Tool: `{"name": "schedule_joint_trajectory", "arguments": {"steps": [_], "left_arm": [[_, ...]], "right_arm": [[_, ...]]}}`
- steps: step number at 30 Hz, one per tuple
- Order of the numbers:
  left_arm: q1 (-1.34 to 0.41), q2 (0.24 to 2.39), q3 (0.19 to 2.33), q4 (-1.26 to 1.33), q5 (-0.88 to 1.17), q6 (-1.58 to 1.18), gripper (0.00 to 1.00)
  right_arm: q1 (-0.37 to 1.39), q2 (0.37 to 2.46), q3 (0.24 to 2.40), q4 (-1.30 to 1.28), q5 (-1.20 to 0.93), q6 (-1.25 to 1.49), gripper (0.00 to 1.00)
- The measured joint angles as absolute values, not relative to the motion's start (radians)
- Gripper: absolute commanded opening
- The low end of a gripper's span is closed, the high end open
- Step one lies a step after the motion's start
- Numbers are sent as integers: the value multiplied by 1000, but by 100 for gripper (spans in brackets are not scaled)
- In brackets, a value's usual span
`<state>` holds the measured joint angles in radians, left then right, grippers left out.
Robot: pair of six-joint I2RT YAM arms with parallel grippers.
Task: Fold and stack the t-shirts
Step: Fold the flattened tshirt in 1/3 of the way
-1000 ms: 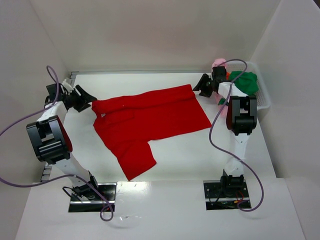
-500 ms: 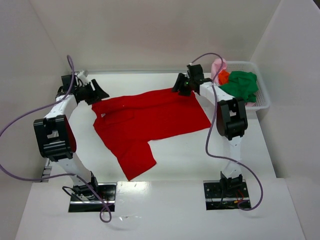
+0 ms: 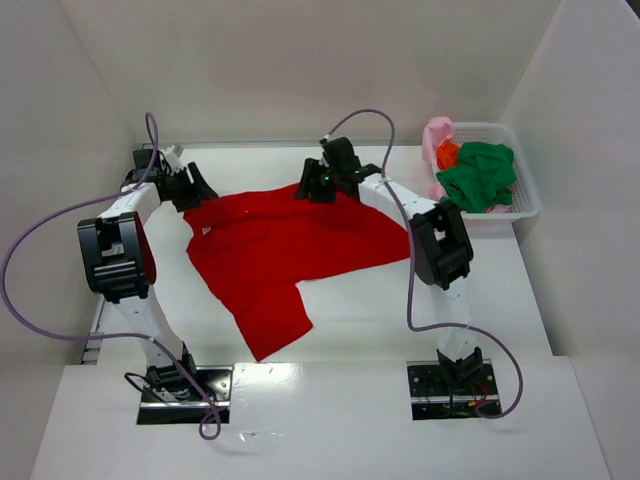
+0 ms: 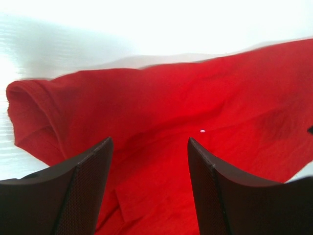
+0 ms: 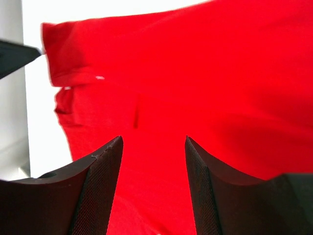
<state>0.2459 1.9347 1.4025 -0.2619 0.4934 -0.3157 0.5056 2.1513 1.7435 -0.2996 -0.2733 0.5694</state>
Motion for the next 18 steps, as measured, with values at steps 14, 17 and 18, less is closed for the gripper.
{"name": "schedule_joint_trajectory", "arguments": {"steps": [14, 17, 18], "left_arm": [[245, 2006, 1422, -286, 401, -315, 71], [245, 2017, 1422, -291, 380, -316, 71], [245, 2020, 1422, -292, 373, -316, 71]], "right_arm": [[645, 2349, 1935, -355, -255, 595, 59], [646, 2364, 1946, -361, -248, 598, 59], [648, 2369, 1952, -361, -246, 598, 59]]}}
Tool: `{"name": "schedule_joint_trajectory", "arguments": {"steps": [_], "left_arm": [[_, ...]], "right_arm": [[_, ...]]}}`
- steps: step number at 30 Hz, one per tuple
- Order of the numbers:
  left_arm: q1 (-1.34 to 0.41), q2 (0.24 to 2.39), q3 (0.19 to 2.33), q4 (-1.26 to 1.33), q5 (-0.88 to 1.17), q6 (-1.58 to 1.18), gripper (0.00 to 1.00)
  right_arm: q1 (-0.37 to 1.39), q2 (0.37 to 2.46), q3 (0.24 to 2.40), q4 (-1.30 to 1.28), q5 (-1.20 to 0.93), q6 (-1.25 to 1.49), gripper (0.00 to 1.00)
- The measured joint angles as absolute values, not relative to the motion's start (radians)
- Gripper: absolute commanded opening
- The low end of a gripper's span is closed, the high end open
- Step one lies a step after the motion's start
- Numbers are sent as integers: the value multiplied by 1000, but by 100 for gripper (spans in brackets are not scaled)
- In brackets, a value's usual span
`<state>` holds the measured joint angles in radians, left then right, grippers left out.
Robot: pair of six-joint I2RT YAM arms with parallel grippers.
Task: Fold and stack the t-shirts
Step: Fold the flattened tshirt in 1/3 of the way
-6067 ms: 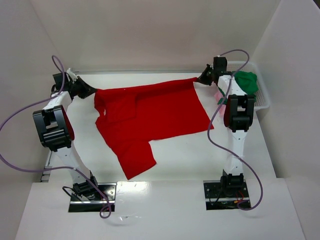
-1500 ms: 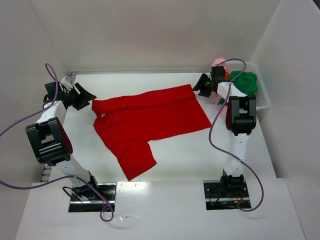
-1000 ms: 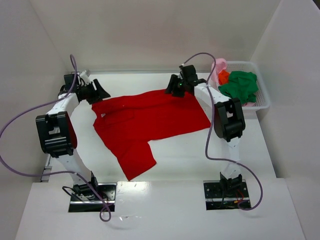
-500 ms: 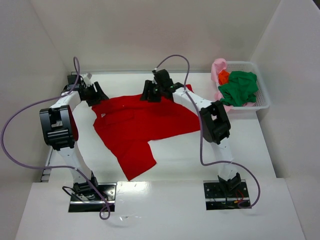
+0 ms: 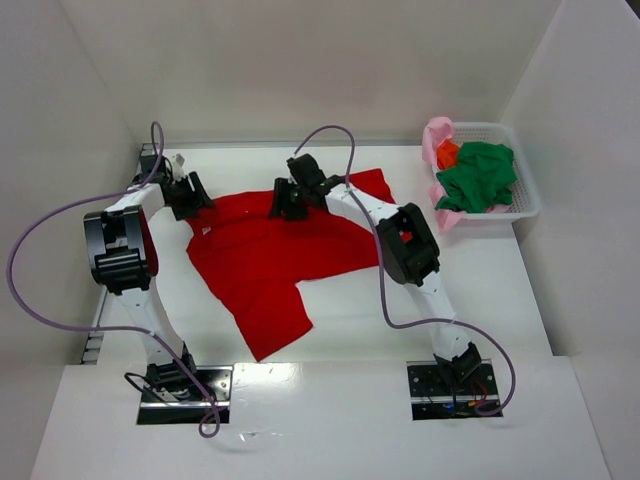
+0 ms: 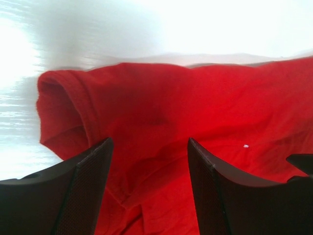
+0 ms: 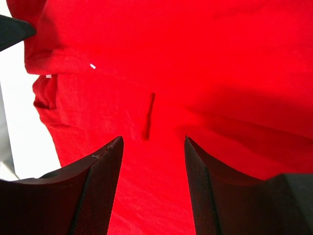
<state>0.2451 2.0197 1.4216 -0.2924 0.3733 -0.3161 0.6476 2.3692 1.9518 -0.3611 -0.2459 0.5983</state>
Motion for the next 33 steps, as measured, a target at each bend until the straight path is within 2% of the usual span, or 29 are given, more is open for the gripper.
{"name": "schedule_joint_trajectory", "arguments": {"steps": [10, 22, 33], "left_arm": [[239, 2059, 1431, -292, 340, -318, 71], [231, 2061, 1435, -292, 331, -319, 72], [228, 2069, 1446, -292, 327, -320, 72]], "right_arm": [[710, 2469, 2096, -407, -239, 605, 56], [737, 2479, 2107, -472, -196, 604, 54], [737, 2511, 2143, -500, -168, 605, 37]]}}
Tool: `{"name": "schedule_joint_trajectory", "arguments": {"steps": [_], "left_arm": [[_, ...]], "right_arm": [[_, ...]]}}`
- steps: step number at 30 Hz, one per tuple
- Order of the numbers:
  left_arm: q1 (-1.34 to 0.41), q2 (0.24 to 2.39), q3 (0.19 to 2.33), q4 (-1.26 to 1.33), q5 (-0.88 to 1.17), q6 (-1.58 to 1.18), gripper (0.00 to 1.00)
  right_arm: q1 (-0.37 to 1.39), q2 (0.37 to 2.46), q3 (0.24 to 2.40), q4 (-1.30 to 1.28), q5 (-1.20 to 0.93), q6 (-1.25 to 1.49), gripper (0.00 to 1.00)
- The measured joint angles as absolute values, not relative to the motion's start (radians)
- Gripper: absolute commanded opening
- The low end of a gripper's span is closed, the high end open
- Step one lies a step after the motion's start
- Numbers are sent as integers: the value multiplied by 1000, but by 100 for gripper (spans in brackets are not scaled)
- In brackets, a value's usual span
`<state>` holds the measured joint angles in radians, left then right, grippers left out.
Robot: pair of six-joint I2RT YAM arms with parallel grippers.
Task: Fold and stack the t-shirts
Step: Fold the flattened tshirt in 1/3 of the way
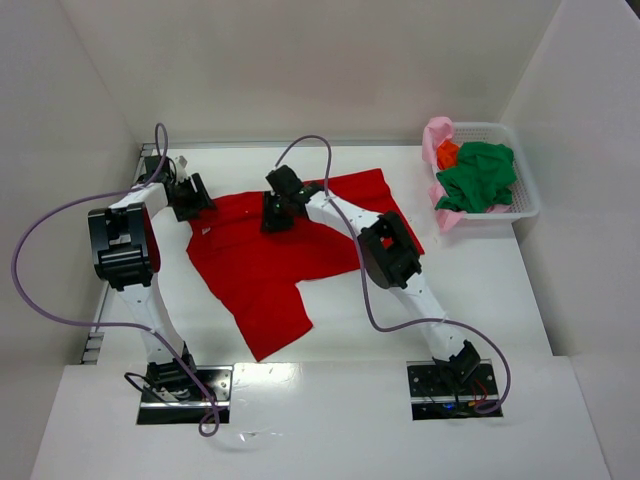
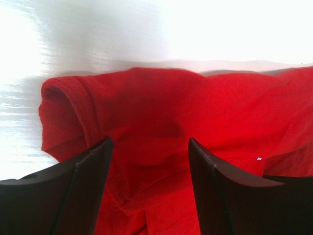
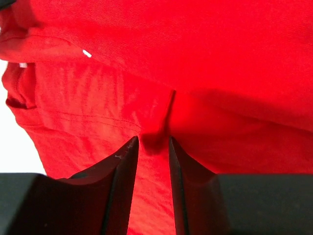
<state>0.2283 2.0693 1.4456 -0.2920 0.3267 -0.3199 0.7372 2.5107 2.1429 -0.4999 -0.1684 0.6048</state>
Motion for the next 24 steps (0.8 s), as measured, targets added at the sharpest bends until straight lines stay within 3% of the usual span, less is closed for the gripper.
{"name": "schedule_joint_trajectory", "arguments": {"steps": [5, 7, 10, 17, 24], "left_arm": [[228, 2071, 1447, -292, 327, -320, 72], [228, 2071, 1447, -291, 327, -320, 72], [228, 2071, 1447, -291, 327, -320, 72], [228, 2071, 1447, -291, 327, -320, 72], [228, 2078, 1456, -289, 335, -320, 72]], "right_arm": [[738, 2528, 2162, -502, -170, 609, 26], [738, 2529, 2165, -504, -169, 609, 11], [740, 2530, 2166, -508, -168, 612, 0], [744, 2522, 2139, -501, -170, 620, 0], [752, 2419, 1954, -437, -183, 647, 0]]}}
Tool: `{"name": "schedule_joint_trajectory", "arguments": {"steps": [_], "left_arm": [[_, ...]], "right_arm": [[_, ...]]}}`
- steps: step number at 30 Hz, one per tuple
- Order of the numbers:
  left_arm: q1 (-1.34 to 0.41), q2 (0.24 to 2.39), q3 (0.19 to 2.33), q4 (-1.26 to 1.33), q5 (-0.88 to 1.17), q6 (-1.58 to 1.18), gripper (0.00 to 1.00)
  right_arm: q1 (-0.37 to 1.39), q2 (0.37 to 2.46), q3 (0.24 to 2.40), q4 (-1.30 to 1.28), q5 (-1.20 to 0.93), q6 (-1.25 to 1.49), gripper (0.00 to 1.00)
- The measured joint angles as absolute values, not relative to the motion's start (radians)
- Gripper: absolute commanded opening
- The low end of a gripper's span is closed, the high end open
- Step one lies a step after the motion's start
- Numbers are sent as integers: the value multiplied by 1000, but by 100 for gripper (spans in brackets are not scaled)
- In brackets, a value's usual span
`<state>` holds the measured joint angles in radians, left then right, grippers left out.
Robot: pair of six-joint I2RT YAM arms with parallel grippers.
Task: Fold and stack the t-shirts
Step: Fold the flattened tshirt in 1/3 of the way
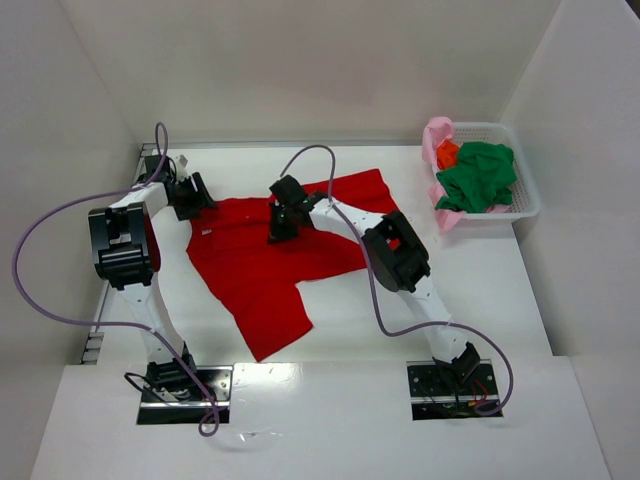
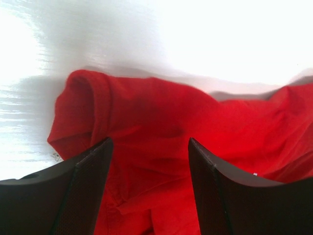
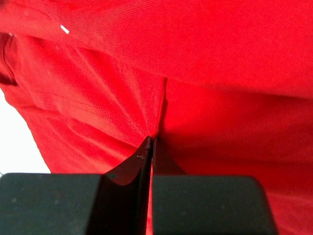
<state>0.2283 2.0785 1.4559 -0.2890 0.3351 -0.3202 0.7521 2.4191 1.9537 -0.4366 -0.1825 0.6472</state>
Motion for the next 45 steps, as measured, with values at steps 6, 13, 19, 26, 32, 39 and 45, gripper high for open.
{"name": "schedule_joint_trajectory", "arguments": {"steps": [6, 13, 19, 26, 32, 39, 45], "left_arm": [[228, 2080, 1457, -287, 341, -320, 72], [227, 2086, 1465, -288, 346, -321, 72], [227, 2086, 1466, -289, 343, -321, 72], [224, 2086, 1466, -288, 322, -345, 72], [221, 2086, 1467, -289, 311, -352, 72], [220, 2087, 1472, -294, 303, -369, 72], [219, 2088, 1473, -295, 299, -370, 72]], "right_arm": [[759, 2371, 1870, -408, -197, 662, 0], [759, 2337, 1862, -404, -217, 667, 0], [759, 2336, 1923, -423, -222, 668, 0], [759, 2336, 2008, -424, -222, 664, 0], [759, 2314, 1947, -418, -228, 666, 0], [760, 2244, 1826, -410, -239, 688, 0], [760, 2151, 1771, -395, -252, 700, 0]]}}
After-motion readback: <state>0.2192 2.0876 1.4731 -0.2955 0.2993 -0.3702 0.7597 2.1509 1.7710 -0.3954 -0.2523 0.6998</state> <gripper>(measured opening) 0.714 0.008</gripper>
